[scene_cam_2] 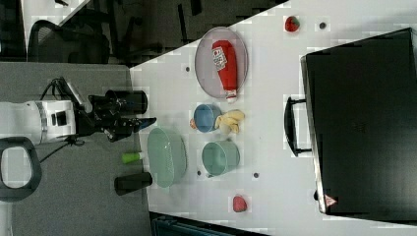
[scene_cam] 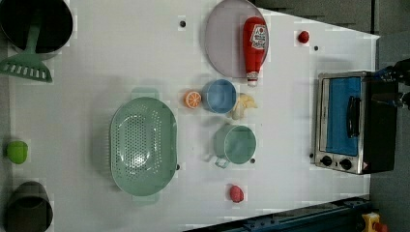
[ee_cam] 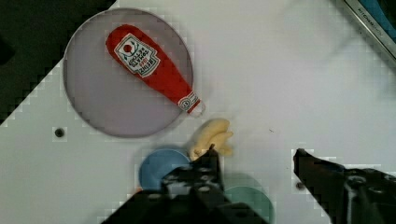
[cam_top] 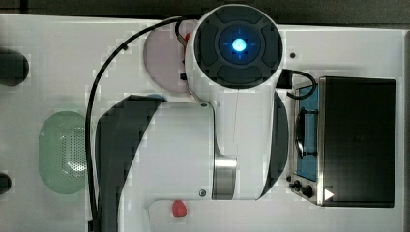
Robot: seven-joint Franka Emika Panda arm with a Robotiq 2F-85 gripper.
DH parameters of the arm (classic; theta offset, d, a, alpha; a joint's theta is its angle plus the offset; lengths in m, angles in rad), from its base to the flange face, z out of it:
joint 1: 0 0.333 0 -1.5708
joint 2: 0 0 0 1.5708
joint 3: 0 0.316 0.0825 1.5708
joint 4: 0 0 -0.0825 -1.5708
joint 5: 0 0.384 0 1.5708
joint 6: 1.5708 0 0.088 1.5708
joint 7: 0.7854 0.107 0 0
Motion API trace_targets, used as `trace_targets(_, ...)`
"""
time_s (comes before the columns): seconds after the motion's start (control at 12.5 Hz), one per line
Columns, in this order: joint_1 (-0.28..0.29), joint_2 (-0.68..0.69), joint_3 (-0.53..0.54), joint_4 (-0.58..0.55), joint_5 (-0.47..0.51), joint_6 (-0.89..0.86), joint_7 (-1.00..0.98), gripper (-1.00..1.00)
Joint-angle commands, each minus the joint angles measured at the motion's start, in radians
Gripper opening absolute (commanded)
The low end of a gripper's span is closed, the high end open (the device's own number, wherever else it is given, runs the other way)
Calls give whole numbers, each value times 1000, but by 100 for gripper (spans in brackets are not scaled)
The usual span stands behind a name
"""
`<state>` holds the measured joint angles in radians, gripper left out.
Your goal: Pick ketchup from plate and place it on table.
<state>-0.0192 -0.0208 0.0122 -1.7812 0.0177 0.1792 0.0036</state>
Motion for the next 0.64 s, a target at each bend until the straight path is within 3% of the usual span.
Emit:
trace_targets(0.08, -107, -204, 19, -88, 30, -196, 14, 58)
trace_targets(0.24, -104, -194, 24, -88, 30, -193, 7, 99)
trace_targets(0.64, -92, -92, 59, -87, 30, -122, -4, 100)
